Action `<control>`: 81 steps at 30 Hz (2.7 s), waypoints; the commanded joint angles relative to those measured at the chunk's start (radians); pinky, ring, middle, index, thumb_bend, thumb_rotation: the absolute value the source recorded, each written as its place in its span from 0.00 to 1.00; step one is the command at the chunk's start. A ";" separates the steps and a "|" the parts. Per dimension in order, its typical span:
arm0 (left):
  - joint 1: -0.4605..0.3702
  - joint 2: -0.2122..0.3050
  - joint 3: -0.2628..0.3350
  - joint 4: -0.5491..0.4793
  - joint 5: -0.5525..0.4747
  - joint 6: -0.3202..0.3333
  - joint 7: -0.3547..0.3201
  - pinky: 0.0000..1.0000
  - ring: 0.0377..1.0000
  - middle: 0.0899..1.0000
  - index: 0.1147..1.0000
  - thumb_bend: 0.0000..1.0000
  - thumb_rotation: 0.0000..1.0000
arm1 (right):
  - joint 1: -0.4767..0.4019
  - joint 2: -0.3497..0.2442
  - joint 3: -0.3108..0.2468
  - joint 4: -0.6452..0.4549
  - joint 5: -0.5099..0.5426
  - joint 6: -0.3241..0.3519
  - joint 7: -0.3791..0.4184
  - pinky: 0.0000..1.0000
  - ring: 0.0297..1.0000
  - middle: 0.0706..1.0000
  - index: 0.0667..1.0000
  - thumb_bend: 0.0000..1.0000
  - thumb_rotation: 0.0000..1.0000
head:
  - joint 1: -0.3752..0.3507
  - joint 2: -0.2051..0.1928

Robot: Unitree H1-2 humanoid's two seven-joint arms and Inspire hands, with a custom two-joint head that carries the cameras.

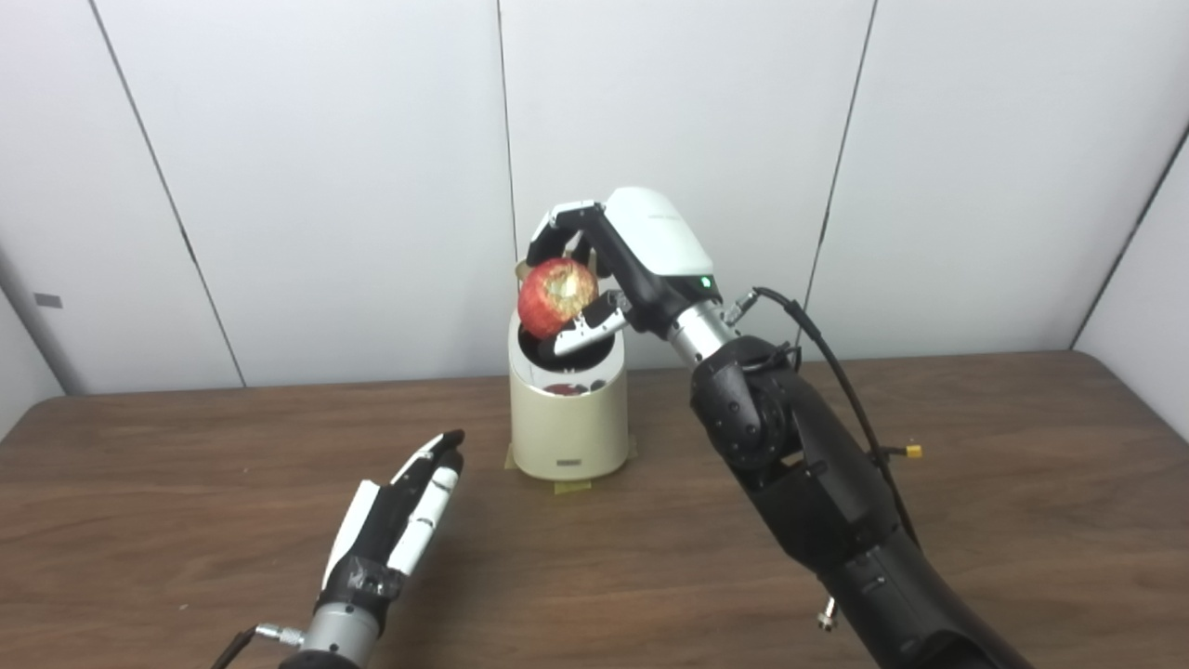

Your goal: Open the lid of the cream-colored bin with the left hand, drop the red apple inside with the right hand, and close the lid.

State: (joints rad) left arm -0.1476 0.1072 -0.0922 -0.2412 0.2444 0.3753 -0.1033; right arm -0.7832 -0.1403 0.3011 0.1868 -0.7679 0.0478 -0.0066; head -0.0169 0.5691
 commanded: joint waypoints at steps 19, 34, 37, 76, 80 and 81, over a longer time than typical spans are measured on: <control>-0.032 -0.021 0.003 -0.035 0.015 0.007 0.029 0.96 0.95 0.93 0.91 0.46 0.97 | -0.121 0.005 -0.026 0.204 0.042 -0.050 -0.139 0.31 0.37 0.46 0.47 0.50 0.00 | 0.004 0.017; -0.031 -0.023 0.002 -0.036 0.017 -0.009 0.030 0.91 0.93 0.92 0.90 0.45 1.00 | -0.131 -0.002 0.013 0.239 0.023 -0.065 -0.185 0.31 0.42 0.52 0.49 0.49 0.00 | 0.007 0.026; -0.031 -0.025 0.001 -0.036 0.017 -0.012 0.031 0.91 0.93 0.93 0.90 0.45 1.00 | -0.128 -0.018 0.042 0.228 -0.023 -0.047 -0.177 0.55 0.66 0.69 0.56 0.74 0.08 | 0.009 0.026; -0.034 -0.032 0.010 -0.022 0.019 -0.001 0.035 0.95 0.96 0.94 0.89 0.43 0.95 | 0.066 -0.110 -0.071 -0.144 0.038 0.037 -0.033 0.35 0.36 0.46 0.48 0.52 0.00 | 0.006 0.026; -0.051 -0.023 0.021 -0.017 0.015 0.004 0.031 0.95 0.96 0.93 0.90 0.41 0.95 | 0.147 -0.128 -0.102 -0.250 0.052 0.074 0.012 0.36 0.36 0.46 0.49 0.51 0.00 | 0.000 0.022; -0.056 -0.020 0.024 -0.017 0.017 0.009 0.030 0.95 0.95 0.93 0.90 0.41 0.95 | 0.166 -0.128 -0.111 -0.274 0.057 0.086 0.023 0.36 0.36 0.46 0.49 0.51 0.00 | -0.002 0.022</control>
State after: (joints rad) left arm -0.1534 0.0793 -0.0739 -0.2421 0.2625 0.3927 -0.0834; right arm -0.5934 -0.2562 0.2120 -0.0367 -0.7200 0.1212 0.0117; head -0.0184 0.5906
